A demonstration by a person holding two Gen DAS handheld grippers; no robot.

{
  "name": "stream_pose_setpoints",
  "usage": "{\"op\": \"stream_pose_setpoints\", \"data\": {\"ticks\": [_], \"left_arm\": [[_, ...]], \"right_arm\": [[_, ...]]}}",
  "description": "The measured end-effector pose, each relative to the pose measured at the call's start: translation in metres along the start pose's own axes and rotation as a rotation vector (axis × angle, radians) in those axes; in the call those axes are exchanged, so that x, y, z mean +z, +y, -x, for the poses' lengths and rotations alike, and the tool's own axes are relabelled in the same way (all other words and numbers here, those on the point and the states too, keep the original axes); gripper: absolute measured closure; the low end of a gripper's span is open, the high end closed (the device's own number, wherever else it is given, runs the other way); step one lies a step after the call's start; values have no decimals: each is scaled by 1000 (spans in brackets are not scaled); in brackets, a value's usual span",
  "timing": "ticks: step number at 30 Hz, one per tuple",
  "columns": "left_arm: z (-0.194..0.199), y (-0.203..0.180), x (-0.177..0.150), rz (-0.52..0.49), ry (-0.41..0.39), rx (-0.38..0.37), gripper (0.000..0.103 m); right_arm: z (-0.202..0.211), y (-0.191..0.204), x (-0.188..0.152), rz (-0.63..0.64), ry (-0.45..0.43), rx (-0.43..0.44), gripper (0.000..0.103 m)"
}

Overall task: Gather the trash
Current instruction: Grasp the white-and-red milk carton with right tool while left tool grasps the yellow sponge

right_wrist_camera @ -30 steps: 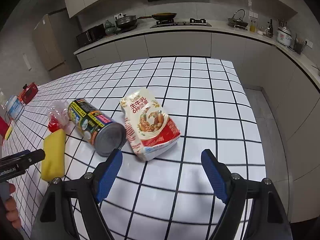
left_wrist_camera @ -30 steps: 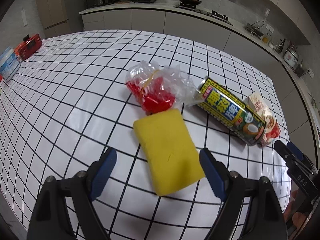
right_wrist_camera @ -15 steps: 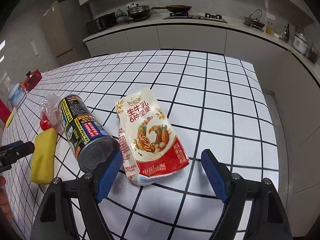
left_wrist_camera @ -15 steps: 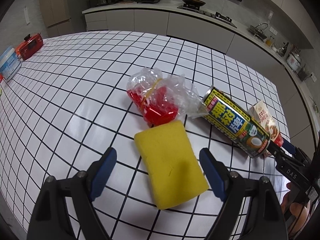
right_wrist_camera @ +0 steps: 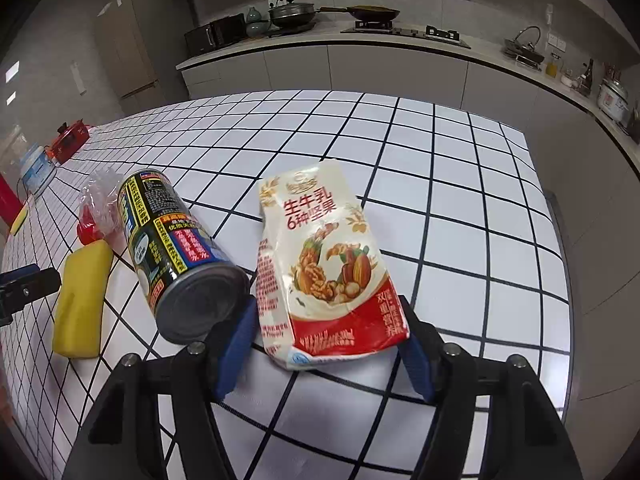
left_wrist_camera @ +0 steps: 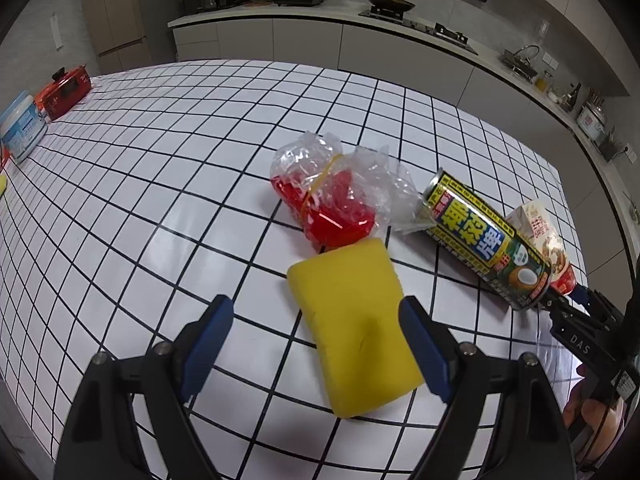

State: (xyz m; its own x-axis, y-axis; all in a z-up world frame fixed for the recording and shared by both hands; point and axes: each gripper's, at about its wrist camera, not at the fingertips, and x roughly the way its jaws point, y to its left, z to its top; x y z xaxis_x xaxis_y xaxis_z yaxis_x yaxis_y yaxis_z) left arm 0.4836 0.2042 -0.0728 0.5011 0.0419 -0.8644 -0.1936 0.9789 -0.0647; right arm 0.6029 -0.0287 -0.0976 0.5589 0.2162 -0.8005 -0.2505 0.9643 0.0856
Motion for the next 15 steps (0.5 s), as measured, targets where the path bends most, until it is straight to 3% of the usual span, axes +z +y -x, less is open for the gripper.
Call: {"op": "stream_pose_setpoints", "data": {"ticks": [12,15], "left_arm": [[-6,-7,-9,-36,24,-16,17],[-4,-8,-10,-39,21,-20,17]], "right_arm": [[34,-4,-43,-89,-1,-55,38],[31,-2,-40,-71,3,-71,30]]}}
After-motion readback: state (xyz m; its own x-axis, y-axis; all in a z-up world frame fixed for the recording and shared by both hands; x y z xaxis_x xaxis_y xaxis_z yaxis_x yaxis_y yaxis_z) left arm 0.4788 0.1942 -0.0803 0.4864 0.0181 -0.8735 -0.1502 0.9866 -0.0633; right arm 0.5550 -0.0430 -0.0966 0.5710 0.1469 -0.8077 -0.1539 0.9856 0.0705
